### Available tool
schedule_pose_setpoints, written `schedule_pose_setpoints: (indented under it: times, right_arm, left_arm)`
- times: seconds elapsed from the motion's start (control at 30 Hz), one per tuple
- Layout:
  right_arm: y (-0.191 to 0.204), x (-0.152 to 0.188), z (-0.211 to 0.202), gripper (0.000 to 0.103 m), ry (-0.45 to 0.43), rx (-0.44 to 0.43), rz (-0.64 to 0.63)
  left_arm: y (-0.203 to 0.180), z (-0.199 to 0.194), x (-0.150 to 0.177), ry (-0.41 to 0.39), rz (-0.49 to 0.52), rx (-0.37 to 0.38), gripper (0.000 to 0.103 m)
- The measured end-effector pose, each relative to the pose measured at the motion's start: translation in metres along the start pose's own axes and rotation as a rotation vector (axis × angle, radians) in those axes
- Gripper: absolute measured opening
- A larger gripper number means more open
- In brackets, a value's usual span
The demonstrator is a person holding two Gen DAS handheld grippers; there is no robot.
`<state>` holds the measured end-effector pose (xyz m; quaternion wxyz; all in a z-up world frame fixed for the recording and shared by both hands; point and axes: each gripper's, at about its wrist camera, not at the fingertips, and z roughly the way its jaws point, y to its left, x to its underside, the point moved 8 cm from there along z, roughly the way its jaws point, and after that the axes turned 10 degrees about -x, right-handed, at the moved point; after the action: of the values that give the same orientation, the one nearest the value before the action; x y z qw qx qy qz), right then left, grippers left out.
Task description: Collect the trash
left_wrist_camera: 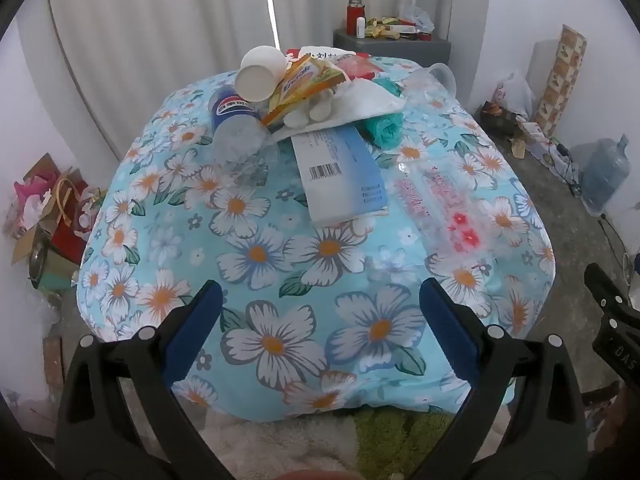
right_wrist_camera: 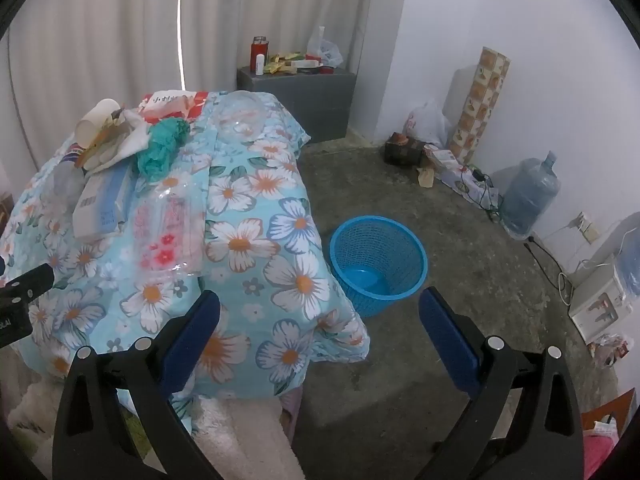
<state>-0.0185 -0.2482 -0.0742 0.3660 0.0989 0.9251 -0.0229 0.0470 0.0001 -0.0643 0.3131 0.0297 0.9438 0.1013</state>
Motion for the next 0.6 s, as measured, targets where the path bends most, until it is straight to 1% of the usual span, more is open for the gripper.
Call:
schedule_pose_setpoints:
  times: [0.6]
  right_arm:
    - [0.0011,-0.0023,-0.0016,0.097,0.0,-0.001,0.001]
  left_arm:
    - [0.0053,0.0045,0.003,0.014,-0.006,-0.012,0.095]
